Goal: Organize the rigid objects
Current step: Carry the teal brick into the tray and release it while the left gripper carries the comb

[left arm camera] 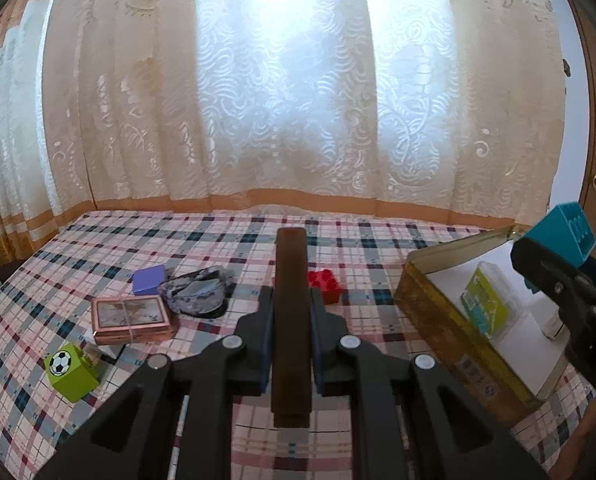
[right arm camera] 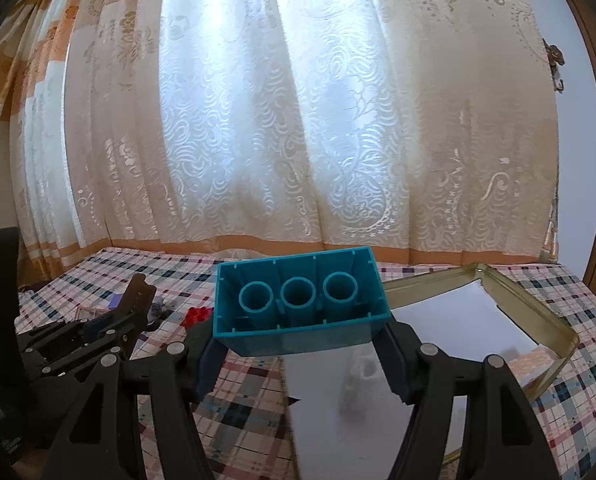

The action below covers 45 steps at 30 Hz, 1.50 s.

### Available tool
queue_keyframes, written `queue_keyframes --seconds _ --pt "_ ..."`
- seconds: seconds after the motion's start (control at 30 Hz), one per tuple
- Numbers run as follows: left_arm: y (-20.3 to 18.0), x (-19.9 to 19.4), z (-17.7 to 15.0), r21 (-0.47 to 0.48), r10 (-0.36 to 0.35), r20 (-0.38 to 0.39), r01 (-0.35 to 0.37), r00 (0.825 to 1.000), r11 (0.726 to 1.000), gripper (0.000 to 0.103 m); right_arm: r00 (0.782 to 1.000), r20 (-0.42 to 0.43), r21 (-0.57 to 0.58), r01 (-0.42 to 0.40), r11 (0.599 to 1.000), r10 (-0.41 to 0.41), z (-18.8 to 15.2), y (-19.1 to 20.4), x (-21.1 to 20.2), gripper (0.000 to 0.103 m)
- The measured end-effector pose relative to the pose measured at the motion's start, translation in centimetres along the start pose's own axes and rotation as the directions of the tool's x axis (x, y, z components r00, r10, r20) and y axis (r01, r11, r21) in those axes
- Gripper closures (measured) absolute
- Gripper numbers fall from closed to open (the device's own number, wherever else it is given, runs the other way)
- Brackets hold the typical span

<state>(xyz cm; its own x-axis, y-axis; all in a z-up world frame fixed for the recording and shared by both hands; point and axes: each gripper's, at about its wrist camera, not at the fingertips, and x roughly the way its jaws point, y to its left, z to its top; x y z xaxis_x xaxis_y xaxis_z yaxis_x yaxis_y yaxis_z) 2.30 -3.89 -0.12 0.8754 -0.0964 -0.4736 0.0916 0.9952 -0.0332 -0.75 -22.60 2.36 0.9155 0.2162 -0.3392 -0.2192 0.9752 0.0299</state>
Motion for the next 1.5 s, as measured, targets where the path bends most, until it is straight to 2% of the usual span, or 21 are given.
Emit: queue_keyframes --seconds 0.37,0.77,1.07,1.27,1.5 --pt "-2.3 -0.5 0.7 0.007 -0.03 0.02 0.03 0.999 1.0 0.089 0.999 0.011 0.029 0.042 0.999 -0.042 0.2 -3.3 -0.5 0.035" --pt "-5.4 -1.4 1.9 0.017 -0.104 0.068 0.104 0.992 0.994 0.089 0.989 0.025 0.088 0.14 0.986 -0.142 0.6 -8.9 -1.3 0.035" --pt "-8.6 -1.0 2.2 0.026 -0.195 0.061 0.194 0.979 0.981 0.089 0.975 0.018 0.134 0.216 0.967 -0.22 0.7 -13.6 -1.7 0.035" --pt "-11.0 -1.2 2.1 0.044 -0.271 0.061 0.269 0.961 0.962 0.089 0.966 0.015 0.124 0.254 0.959 -0.257 0.8 -15.4 -1.7 0.035" --pt "-15.3 -0.3 1.9 0.08 -0.328 0.018 0.326 0.944 0.942 0.089 0.941 -0.004 0.073 0.337 0.939 -0.337 0.7 -17.0 -1.0 0.035"
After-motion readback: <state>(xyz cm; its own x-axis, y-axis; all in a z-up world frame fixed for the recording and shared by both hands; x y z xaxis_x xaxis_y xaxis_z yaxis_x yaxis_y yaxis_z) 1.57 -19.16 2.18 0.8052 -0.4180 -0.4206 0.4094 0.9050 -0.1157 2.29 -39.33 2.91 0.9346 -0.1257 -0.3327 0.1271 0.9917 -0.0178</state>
